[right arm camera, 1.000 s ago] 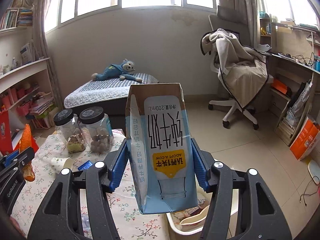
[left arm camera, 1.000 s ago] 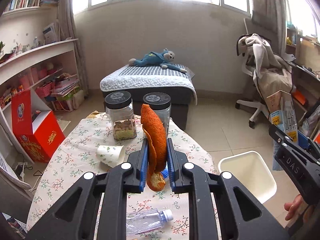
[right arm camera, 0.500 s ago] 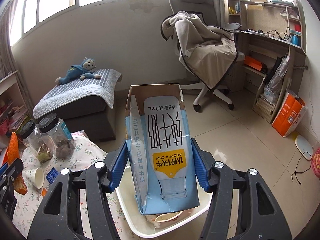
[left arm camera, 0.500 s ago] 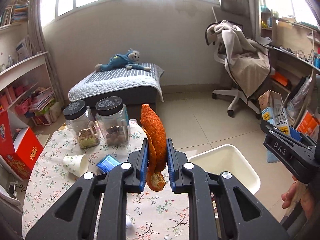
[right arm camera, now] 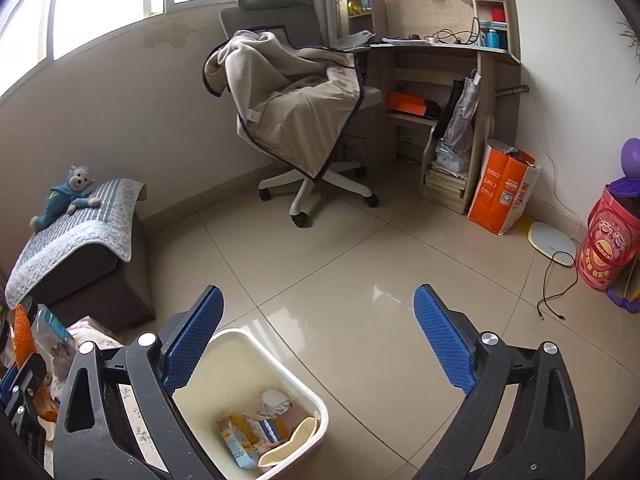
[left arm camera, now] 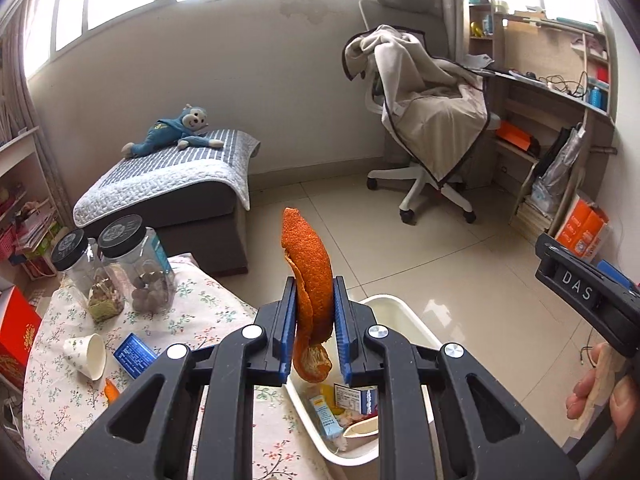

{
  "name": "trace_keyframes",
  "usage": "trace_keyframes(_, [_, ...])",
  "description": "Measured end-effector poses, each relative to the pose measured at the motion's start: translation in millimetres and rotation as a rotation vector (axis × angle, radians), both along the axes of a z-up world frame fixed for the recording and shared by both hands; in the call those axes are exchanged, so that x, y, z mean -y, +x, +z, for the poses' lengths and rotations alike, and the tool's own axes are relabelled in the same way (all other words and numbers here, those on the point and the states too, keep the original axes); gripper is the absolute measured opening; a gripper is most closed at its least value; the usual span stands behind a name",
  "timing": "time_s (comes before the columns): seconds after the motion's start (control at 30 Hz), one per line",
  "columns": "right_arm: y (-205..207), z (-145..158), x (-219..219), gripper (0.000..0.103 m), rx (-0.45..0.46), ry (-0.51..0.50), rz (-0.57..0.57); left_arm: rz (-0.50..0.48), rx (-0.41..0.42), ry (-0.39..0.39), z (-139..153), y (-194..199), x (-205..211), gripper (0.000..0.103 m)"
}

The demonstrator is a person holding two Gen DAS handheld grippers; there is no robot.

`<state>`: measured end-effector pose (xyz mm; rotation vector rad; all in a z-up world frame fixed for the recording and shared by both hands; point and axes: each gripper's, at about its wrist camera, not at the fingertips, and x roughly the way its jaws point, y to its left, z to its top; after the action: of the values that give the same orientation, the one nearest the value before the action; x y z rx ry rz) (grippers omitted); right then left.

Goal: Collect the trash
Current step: 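Open the right tool over the bin to drop the milk carton, then open the left tool over the bin to drop the orange peel, then move both open tools back over the table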

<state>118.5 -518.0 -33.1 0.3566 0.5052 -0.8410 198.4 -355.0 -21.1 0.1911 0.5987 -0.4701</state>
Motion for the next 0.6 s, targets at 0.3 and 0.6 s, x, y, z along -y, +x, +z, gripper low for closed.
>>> trace_keyframes(0.3, [-28.3,4.2,18.4,0.096,0.011,-0.036,-0.142,-0.069,-0.028,-0.005,-0.5,0.5,41.4,0.033])
trace_keyframes(0.6, [-34.9,10.3,6.6,0.096,0.031,-0.072,-0.155,-0.043,0.006,-0.020,5.1,-4.3,26.5,0.077])
